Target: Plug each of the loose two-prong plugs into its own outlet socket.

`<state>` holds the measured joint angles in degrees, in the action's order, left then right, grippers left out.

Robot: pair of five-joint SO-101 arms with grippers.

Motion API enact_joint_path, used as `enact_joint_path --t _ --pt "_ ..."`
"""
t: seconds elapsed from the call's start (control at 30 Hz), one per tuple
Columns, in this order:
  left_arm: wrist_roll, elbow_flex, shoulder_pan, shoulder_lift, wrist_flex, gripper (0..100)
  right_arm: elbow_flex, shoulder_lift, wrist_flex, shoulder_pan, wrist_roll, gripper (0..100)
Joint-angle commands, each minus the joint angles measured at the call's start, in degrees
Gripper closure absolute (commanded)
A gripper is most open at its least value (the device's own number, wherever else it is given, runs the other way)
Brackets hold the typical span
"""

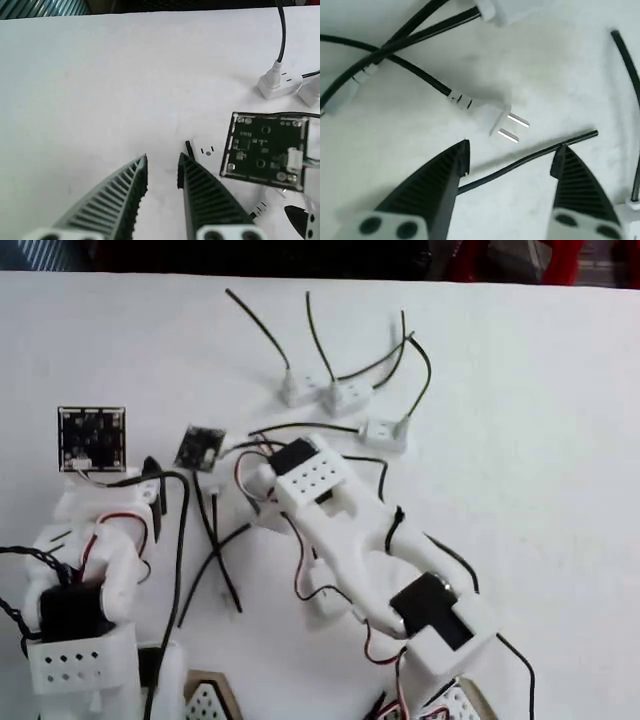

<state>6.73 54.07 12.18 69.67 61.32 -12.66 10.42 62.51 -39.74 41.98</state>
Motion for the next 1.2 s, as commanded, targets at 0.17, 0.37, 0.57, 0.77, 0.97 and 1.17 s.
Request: enact_joint_path --t 0.17,0.37,0.57,0.77,0.97,1.17 --pt "-0.53 -0.26 0.57 0.66 -1.32 88 6.33 7.78 -0.22 -3.12 3.34 74.1" --pt "-0.53 -0.26 0.57 0.66 -1.32 88 10.37 15.08 -0.04 -3.03 3.34 74.5" --pt "-0.53 -0.26 0.57 0.66 -1.23 88 10.81 17.63 -0.40 -3.03 3.34 90.2" --pt "-0.53 -0.18 0.57 0.66 -1.23 88 12.66 14.73 2.51 -1.89 3.25 98.1" --pt "-0.53 -0.18 0.57 0.66 -1.14 88 12.66 8.04 11.12 -0.22 3.25 98.1" --pt "-0.53 -0.18 0.57 0.66 -1.14 88 12.22 2.42 18.95 0.31 3.25 97.6"
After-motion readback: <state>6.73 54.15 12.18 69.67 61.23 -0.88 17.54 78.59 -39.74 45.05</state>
